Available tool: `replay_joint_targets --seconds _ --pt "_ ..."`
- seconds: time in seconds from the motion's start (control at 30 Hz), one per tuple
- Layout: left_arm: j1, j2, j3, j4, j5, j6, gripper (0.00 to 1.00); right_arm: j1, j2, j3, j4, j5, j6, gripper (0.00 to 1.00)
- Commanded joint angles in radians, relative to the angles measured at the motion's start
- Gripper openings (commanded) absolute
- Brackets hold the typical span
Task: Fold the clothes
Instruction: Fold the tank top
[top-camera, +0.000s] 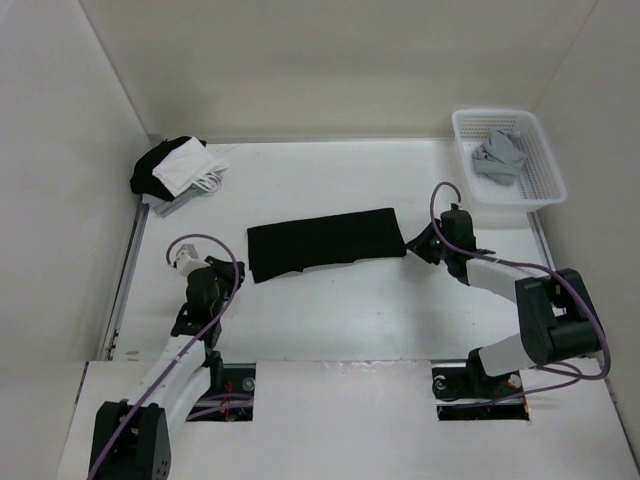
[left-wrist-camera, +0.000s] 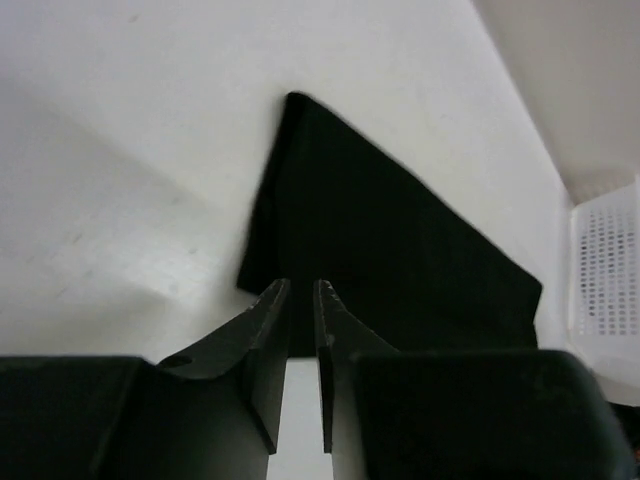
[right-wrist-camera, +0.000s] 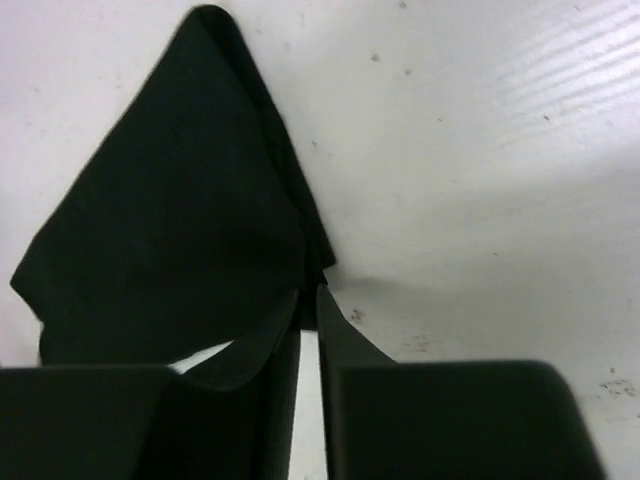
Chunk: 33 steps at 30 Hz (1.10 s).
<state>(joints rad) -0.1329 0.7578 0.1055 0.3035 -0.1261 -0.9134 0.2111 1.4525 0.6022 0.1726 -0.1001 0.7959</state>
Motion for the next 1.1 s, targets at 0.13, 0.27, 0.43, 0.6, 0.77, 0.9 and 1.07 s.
replay_joint_targets --seconds 0.13,0.27,0.43,0.6,0.77,0.9,1.07 --pt "0.059 -0.115 -0.02 -0.105 0.052 -0.031 0.24 0.007 -0.076 -0.033 0.065 0.068 -0.012 0.41" --pt "-0.05 -0.085 0.081 -0.109 0.002 -0.059 0.23 0.021 -0.015 0.063 0.015 0.074 -0.063 0.47" --pt "-0.335 0.238 0.252 0.05 -0.13 -0.048 0.23 0.026 0.115 0.183 -0.018 0.06 -0.086 0.57" --pt "-0.405 0.578 0.327 0.195 -0.123 -0.045 0.22 0.027 0.192 0.212 -0.031 -0.01 -0.078 0.58" --pt "-0.317 0.615 0.229 0.226 -0.112 -0.007 0.22 0.027 0.192 0.183 -0.027 -0.038 -0.063 0.54" --pt "-0.244 0.519 0.151 0.197 -0.107 0.054 0.22 0.043 0.186 0.153 -0.021 -0.061 -0.044 0.56" --pt "-0.193 0.448 0.146 0.103 -0.092 0.032 0.19 0.09 0.183 0.117 -0.007 -0.066 -0.012 0.61"
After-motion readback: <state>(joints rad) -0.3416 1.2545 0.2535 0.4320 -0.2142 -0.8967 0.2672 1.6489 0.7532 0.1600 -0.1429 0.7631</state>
